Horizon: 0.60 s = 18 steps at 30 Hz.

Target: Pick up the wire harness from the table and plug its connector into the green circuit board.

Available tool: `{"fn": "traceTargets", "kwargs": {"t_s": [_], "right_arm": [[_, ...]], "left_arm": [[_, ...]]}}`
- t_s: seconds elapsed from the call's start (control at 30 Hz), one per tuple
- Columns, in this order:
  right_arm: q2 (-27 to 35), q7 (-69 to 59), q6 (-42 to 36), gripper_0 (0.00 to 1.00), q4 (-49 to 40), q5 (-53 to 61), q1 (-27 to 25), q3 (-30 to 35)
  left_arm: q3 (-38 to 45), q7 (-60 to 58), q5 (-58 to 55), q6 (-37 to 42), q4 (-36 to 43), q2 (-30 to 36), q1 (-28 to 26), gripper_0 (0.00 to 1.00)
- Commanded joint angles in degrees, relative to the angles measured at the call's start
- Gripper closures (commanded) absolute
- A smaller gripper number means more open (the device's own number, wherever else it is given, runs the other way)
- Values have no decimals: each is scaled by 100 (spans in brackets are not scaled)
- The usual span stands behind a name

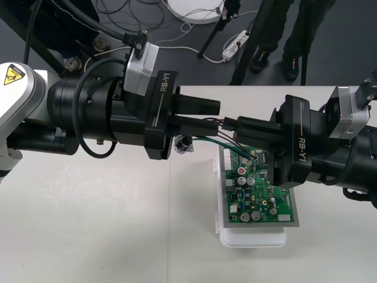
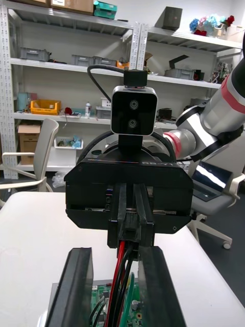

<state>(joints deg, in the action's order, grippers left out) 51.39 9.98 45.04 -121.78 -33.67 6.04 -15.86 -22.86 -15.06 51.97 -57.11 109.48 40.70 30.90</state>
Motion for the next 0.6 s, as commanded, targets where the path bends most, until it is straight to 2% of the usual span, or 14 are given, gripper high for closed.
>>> {"fn": "traceTargets", "kwargs": {"t_s": [0.03, 0.07, 0.6], "right_arm": [[-59, 303, 31, 100, -65, 80, 55, -66], [-59, 303, 31, 100, -65, 80, 55, -66], [-42, 276, -57, 100, -65, 106, 64, -66]], "left_arm": [[-79, -208, -82, 244, 197, -124, 144, 94], [-79, -199, -82, 244, 197, -124, 144, 99], [-70, -181, -82, 244, 197, -115, 144, 100]]}}
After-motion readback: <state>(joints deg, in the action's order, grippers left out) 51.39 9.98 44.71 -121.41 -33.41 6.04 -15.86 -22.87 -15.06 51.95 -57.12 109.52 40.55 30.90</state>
